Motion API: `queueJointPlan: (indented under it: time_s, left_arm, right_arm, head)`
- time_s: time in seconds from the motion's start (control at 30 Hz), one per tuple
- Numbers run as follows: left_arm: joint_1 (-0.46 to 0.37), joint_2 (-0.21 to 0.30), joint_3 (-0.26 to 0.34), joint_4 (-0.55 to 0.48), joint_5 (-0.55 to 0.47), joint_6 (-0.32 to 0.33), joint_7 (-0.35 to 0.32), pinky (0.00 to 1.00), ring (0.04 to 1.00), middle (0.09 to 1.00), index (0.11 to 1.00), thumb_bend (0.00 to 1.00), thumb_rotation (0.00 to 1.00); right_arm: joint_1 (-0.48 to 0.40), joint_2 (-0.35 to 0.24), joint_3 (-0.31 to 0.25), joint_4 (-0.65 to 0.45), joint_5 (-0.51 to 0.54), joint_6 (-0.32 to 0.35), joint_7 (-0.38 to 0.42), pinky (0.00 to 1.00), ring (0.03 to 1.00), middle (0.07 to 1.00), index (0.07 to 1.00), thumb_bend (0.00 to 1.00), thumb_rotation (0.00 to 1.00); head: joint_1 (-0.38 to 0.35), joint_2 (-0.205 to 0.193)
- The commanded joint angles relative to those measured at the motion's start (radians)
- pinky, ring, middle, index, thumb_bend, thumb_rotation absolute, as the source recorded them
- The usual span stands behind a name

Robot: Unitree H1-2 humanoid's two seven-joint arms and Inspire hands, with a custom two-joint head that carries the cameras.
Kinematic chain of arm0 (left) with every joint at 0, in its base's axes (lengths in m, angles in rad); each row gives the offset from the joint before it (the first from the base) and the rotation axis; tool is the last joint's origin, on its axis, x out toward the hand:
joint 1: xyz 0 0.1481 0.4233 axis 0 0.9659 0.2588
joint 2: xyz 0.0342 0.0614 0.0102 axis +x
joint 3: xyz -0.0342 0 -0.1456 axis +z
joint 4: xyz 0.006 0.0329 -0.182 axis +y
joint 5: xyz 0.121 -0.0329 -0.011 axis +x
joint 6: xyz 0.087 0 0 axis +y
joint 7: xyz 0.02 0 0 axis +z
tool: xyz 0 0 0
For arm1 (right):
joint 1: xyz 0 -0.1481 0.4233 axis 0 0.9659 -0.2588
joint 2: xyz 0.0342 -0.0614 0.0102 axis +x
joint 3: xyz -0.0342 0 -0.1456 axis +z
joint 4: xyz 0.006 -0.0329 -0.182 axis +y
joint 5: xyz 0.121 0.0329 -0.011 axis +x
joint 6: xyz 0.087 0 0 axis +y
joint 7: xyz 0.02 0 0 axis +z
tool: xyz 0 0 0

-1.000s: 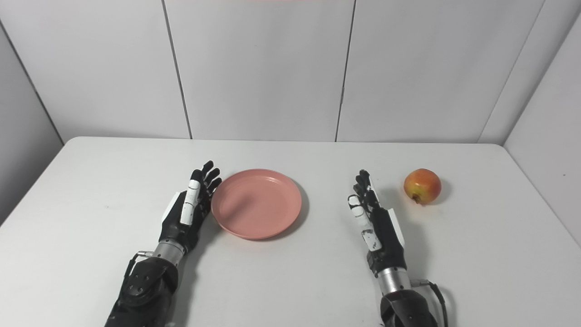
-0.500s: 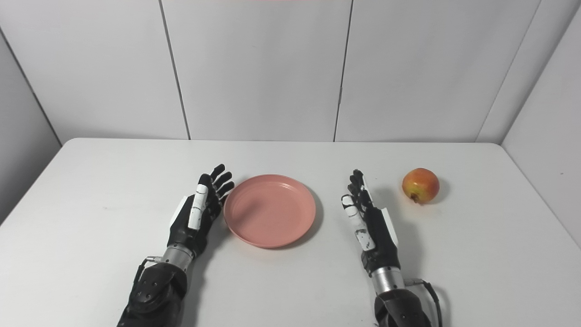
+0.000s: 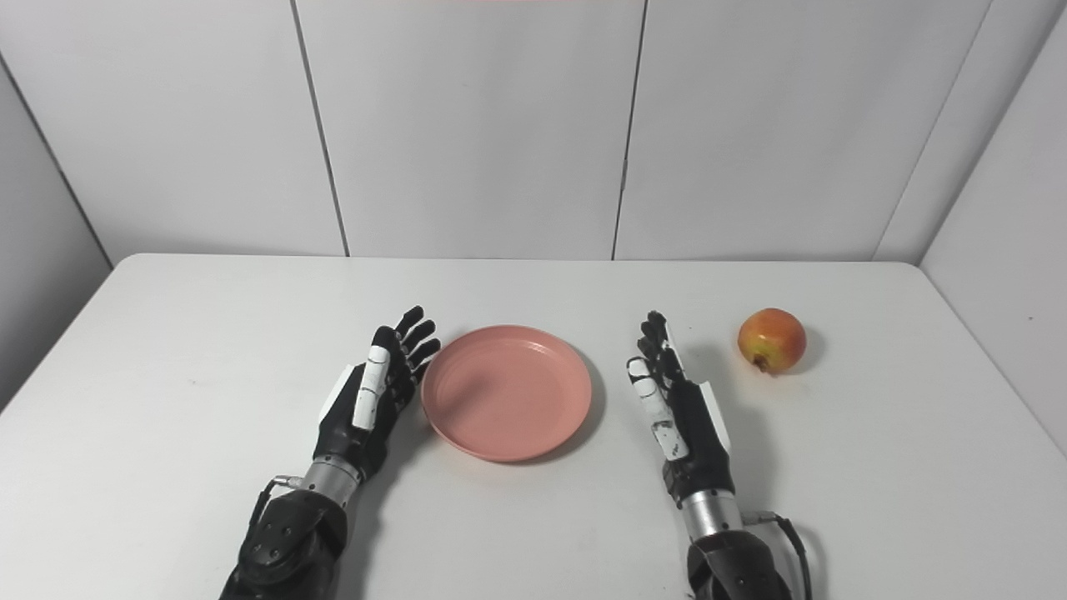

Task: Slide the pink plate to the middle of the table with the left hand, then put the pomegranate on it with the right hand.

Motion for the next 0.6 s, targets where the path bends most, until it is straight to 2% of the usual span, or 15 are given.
queueJointPlan:
  time_s: [0.0,0.37,0.57]
  left_arm:
    - [-0.019,0.003,-0.012,-0.038,0.024,-0.009,-0.008,0.93,0.945,0.964,0.948,0.69,1.00]
    - [-0.028,0.004,-0.023,-0.025,0.113,-0.030,0.032,0.94,0.967,0.990,0.983,0.67,1.00]
    - [-0.058,-0.003,0.000,0.029,0.126,-0.059,0.063,0.94,0.964,0.987,0.981,0.67,1.00]
  right_arm:
    - [-0.026,0.000,0.002,-0.027,-0.001,-0.010,-0.004,1.00,0.991,0.994,1.000,0.68,0.88]
    - [-0.034,0.001,0.007,-0.009,-0.001,-0.032,-0.004,1.00,0.994,0.996,1.000,0.67,0.87]
    - [-0.035,0.002,0.009,-0.008,-0.002,-0.037,-0.006,1.00,0.997,0.998,1.000,0.67,0.88]
  head:
    - [0.001,-0.001]
    - [0.000,0.001]
    - [0.002,0.001]
